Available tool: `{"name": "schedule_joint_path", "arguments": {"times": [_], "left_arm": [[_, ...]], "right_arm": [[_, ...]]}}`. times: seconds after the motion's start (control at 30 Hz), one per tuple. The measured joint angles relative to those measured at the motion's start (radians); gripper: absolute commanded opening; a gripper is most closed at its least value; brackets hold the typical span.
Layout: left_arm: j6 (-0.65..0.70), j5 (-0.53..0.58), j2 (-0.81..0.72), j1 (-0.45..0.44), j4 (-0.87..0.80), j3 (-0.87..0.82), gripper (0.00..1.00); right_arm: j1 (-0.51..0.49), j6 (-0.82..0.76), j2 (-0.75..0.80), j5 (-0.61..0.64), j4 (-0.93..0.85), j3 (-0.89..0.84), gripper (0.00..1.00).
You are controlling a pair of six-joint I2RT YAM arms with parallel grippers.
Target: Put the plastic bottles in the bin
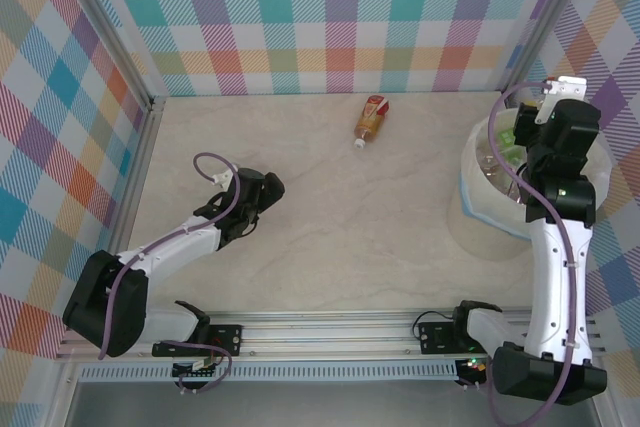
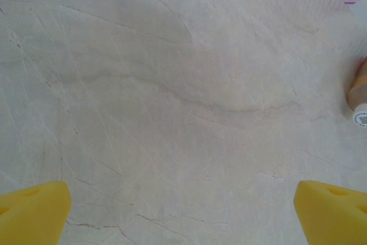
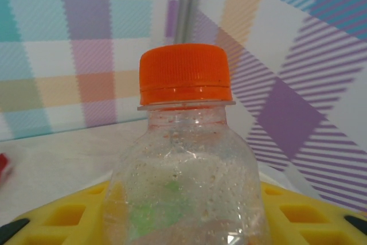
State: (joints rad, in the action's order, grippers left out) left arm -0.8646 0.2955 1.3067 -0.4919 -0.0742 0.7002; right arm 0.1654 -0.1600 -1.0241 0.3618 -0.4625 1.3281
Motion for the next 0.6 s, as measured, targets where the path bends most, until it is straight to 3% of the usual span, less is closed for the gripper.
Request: {"name": "schedule_joint_path", "arguments": {"times": [0.07, 0.2, 0.37, 0.5, 0.6], "left_arm": [[0.005, 0.0, 0.0, 0.0, 0.0, 0.0, 1.0], [0.016, 0.0, 0.0, 0.004, 0.0, 0.0, 1.0], [0.032, -0.019, 0.0, 0.005, 0.0, 0.002, 1.0], [0.056, -0.042, 0.0, 0.014, -0.001, 0.014, 1.0], [0.071, -0.064, 0.0, 0.031, 0.001, 0.037, 1.0]], "right_arm": [[0.021, -0.031, -0.005, 0.067, 0.029, -0.045, 0.55], [0.037, -0.1, -0.051, 0.185, 0.065, -0.08, 0.8], [0.029, -0.105, -0.085, 0.215, 0.043, -0.075, 0.9], [-0.007, -0.027, -0.064, 0.045, -0.002, -0.024, 0.99], [-0.043, 0.067, -0.05, -0.225, 0.003, 0.026, 1.0]]}}
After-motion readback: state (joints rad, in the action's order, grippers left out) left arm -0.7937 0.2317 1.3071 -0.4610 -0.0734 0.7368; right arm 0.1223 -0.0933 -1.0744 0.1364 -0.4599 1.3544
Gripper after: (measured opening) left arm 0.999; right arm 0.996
